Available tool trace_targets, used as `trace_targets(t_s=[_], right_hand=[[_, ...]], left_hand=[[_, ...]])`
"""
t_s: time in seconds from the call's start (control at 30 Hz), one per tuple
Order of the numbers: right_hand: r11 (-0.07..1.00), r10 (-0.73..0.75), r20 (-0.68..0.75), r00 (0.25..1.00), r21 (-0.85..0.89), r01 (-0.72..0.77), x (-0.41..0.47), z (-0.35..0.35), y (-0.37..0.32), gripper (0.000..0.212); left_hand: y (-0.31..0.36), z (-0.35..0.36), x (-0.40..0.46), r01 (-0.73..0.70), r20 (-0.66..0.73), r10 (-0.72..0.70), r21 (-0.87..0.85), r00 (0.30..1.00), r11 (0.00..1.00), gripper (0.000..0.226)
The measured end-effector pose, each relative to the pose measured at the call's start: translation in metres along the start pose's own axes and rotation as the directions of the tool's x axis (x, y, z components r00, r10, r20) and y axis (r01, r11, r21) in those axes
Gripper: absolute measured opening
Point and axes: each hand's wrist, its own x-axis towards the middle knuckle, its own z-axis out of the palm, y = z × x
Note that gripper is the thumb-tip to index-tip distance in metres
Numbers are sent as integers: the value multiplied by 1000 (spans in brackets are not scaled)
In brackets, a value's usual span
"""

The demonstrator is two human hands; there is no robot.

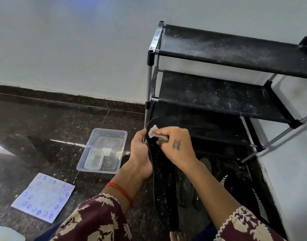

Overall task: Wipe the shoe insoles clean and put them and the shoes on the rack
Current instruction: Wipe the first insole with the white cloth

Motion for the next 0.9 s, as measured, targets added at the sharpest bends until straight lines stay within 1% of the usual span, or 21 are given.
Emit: trace_targets(t_s=[0.07, 0.13, 0.2, 0.23, 0.27, 0.33, 0.37, 0.4, 0.43, 0.5, 0.57, 0.63, 0.67, 0.73, 0.83, 0.9], right_hand=[[996, -70, 52, 996, 65, 66, -2, -2, -4, 27], [988, -145, 129, 981, 75, 136, -1, -8, -4, 30], [988, -148, 194, 970, -19, 154, -1, -18, 3, 33], [989, -114, 186, 976, -75, 129, 0, -22, 8, 33], [992, -65, 138, 988, -98, 79, 2, -26, 13, 33], [1000, 20, -51, 998, -21, -21, 5, -28, 19, 32], [1000, 31, -141, 990, 6, -30, 7, -27, 20, 32], [1000, 15, -198, 980, -13, -17, 9, -24, 21, 31], [999, -11, -209, 978, -54, -1, 10, -21, 21, 30], [995, -16, -178, 984, -104, -2, 11, -13, 19, 29], [995, -39, -159, 987, -100, 23, 11, -6, 13, 25], [992, -120, -171, 978, -66, 110, 10, -2, 4, 23], [987, -160, -150, 976, -46, 155, 9, -1, 1, 22], [975, -220, -64, 973, -6, 220, 7, -2, -3, 24], [978, -201, 98, 975, 66, 195, 8, -11, 3, 28], [987, -159, 181, 971, 0, 161, 9, -19, 10, 34]], left_hand=[[4, 1, -2, 7, 3, -7, -9, 1000, 1000, 64], [7, 2, -4, 18, 19, -17, -22, 1000, 1000, 66], [10, 3, -5, 21, 25, -21, -20, 999, 1000, 66], [10, 4, -5, 26, 31, -26, -14, 999, 1000, 66], [11, 5, -5, 29, 36, -29, -8, 999, 1000, 67], [12, 6, -5, 47, 63, -47, -4, 997, 999, 69], [12, 7, -6, 58, 73, -58, 0, 996, 998, 69], [10, 8, -7, 62, 74, -63, 15, 995, 998, 68], [8, 10, -7, 61, 71, -64, 35, 995, 998, 68], [3, 12, -4, 62, 63, -66, 60, 996, 996, 69], [1, 12, -1, 64, 49, -68, 62, 997, 996, 71], [2, 11, 0, 60, 42, -63, 56, 997, 997, 74], [2, 10, 1, 54, 37, -56, 57, 998, 997, 73], [4, 10, 2, 40, 12, -40, 56, 999, 998, 71], [8, 8, 2, 25, -4, -25, 43, 1000, 999, 78], [10, 9, -1, 66, 12, -66, 36, 998, 997, 83]])
